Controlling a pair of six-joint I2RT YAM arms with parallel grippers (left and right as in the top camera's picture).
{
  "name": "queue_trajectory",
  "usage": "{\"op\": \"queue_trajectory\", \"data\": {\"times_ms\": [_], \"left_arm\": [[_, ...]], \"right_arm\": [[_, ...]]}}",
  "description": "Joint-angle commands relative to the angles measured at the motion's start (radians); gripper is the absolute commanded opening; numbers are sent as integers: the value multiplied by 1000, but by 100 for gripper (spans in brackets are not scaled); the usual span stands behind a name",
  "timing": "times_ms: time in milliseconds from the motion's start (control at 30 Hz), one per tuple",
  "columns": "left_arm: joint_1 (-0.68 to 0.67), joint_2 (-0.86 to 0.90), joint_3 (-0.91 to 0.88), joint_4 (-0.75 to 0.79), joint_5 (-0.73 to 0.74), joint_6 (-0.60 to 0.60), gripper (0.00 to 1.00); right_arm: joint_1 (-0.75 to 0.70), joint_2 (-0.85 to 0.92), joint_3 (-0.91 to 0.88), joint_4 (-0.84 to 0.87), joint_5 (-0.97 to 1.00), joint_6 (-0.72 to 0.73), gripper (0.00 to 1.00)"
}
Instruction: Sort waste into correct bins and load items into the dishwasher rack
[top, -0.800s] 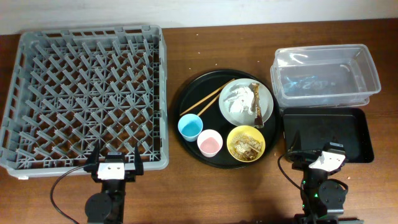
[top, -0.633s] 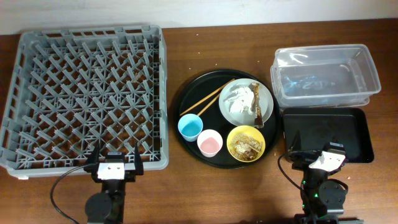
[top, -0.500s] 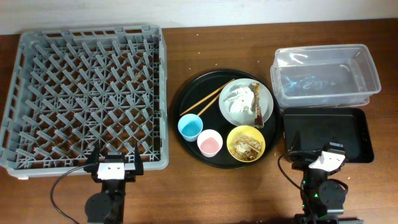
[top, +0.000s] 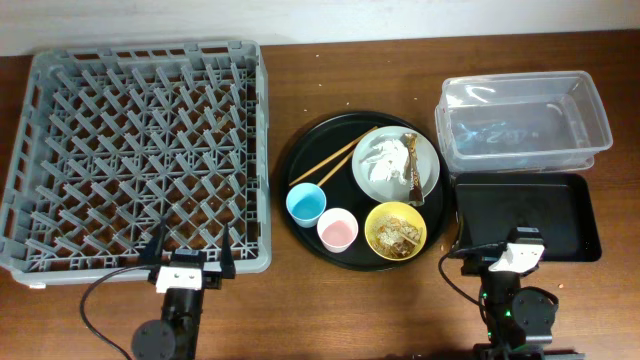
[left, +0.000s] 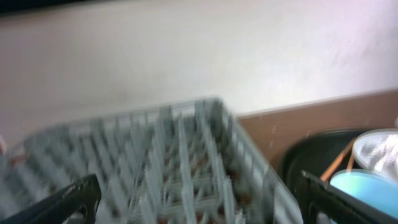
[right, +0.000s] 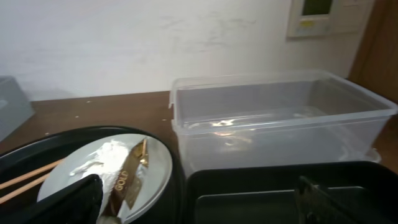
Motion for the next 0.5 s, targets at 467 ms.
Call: {"op": "queue_trajectory", "data": {"times_ms": [467], "left_arm": [[6, 1043, 1182, -755, 396, -14, 99]], "right_arm": [[-5, 884, 1109, -769, -282, 95, 99]]}}
